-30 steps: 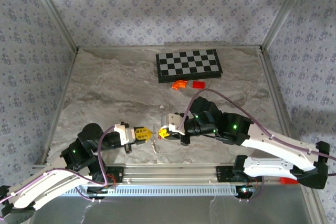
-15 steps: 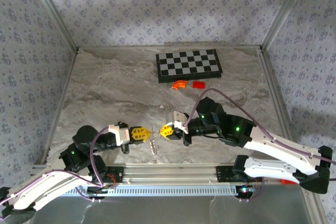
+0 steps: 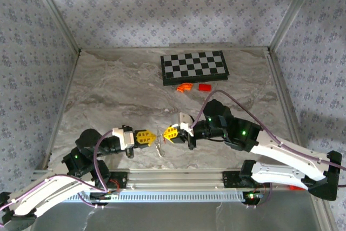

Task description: Put the keys on the keyring

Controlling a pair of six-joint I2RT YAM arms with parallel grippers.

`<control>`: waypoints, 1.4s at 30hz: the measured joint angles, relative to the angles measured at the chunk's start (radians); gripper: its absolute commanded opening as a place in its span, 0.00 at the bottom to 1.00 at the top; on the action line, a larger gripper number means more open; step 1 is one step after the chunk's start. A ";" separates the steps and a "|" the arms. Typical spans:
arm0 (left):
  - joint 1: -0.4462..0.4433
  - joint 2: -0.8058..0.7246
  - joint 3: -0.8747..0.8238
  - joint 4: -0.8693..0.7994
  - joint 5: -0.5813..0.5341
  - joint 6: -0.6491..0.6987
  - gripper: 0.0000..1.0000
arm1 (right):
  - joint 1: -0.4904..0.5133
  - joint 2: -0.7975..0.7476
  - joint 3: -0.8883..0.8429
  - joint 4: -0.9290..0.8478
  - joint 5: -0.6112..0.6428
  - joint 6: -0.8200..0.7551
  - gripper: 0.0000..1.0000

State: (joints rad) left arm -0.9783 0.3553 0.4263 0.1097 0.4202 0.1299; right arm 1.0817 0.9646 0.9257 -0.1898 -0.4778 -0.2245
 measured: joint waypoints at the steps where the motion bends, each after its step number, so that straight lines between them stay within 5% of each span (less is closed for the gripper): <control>1: 0.000 0.000 0.000 0.000 0.000 0.000 0.00 | 0.000 0.000 0.000 0.000 -0.002 0.000 0.00; 42: 0.000 -0.013 -0.011 0.000 0.004 0.000 0.00 | 0.000 0.009 0.000 -0.005 -0.018 0.000 0.00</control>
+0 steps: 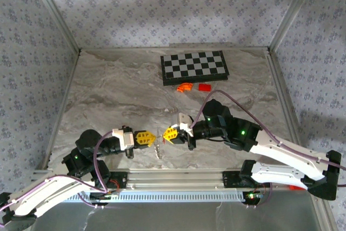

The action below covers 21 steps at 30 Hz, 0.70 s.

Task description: Put the keys on the keyring

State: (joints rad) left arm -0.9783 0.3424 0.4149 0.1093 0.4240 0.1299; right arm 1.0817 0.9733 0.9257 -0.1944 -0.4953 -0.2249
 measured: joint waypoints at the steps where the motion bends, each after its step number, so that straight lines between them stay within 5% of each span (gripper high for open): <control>1: 0.000 0.000 0.000 0.000 0.000 0.000 0.00 | 0.000 0.001 0.000 -0.001 0.000 0.000 0.00; 21: 0.000 0.002 0.000 -0.001 0.008 0.000 0.00 | 0.000 0.002 0.001 -0.019 0.000 0.000 0.00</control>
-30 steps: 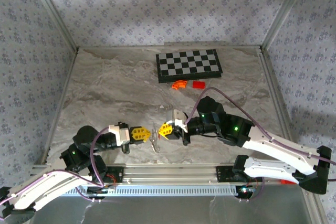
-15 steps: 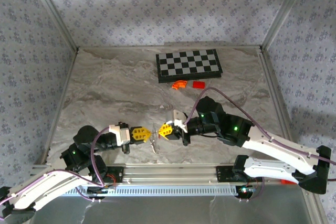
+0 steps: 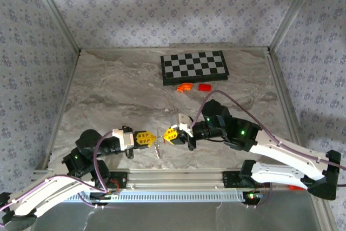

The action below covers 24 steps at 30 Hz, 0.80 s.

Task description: Put the keys on the keyring

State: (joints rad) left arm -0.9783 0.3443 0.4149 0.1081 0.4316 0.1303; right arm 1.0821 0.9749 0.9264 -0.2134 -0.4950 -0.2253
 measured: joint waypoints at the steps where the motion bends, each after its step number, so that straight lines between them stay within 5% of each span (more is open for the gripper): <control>1: 0.000 0.002 0.000 0.000 0.002 0.000 0.00 | 0.000 0.000 0.000 -0.001 0.000 0.000 0.00; 24: 0.000 0.025 0.002 -0.003 0.011 0.000 0.00 | -0.001 0.001 0.002 -0.037 -0.004 0.000 0.00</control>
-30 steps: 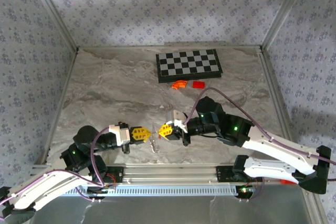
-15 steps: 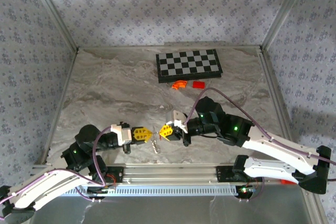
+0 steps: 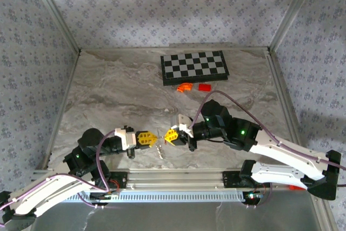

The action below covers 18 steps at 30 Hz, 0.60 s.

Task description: Put the keys on the keyring

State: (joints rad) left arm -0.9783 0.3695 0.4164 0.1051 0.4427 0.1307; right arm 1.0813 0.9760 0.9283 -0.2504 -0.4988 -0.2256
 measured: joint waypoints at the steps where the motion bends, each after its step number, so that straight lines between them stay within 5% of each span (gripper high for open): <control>1: 0.000 0.000 0.000 0.000 0.000 0.000 0.00 | 0.000 0.000 0.000 0.000 -0.001 0.000 0.00; 18: 0.000 -0.001 0.000 -0.004 0.007 0.000 0.00 | 0.000 0.010 0.000 0.000 -0.024 0.001 0.00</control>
State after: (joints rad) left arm -0.9783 0.3683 0.4164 0.1009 0.4496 0.1310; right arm 1.0813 0.9855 0.9283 -0.2501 -0.5232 -0.2249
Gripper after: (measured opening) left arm 0.043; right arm 0.052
